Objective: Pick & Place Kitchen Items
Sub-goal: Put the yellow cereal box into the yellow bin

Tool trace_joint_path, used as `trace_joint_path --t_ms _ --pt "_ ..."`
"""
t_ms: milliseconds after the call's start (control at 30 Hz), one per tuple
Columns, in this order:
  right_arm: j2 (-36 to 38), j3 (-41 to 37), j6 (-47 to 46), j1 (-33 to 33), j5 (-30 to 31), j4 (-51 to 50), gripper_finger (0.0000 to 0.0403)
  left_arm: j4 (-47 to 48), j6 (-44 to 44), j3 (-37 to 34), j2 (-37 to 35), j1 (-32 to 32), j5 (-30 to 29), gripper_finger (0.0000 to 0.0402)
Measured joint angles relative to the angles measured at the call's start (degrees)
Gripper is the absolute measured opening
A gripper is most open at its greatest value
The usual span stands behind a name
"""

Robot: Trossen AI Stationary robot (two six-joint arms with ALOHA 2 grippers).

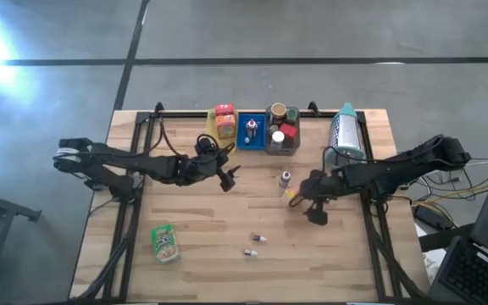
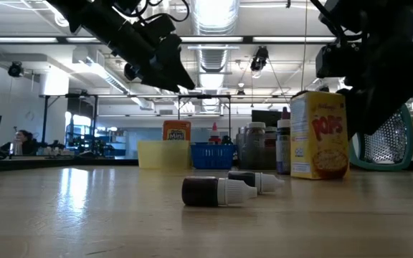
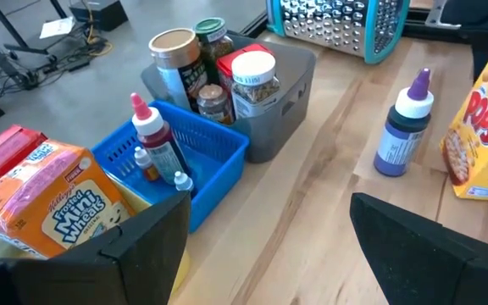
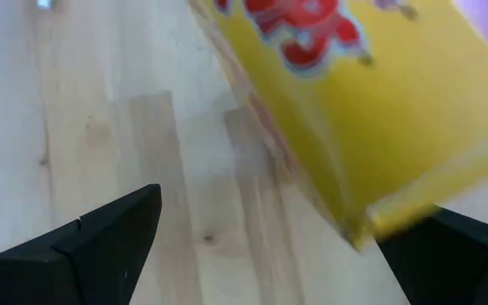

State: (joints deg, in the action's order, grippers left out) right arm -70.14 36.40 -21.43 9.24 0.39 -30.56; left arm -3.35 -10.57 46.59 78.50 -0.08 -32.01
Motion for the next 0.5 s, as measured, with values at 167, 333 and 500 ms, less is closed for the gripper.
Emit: trace_joint_path --t_ms 167,333,500 --pt "0.0 0.1 -1.0 0.3 -2.4 3.4 0.04 0.5 0.0 0.0 0.0 0.0 0.0 0.0328" --pt "0.2 0.1 -1.2 0.3 -6.0 9.5 0.04 1.0 0.0 0.0 0.0 0.0 0.0 0.0328" --pt "0.2 0.4 -0.8 0.3 -6.5 6.8 0.04 1.9 0.1 0.0 0.0 0.0 0.0 0.0328"
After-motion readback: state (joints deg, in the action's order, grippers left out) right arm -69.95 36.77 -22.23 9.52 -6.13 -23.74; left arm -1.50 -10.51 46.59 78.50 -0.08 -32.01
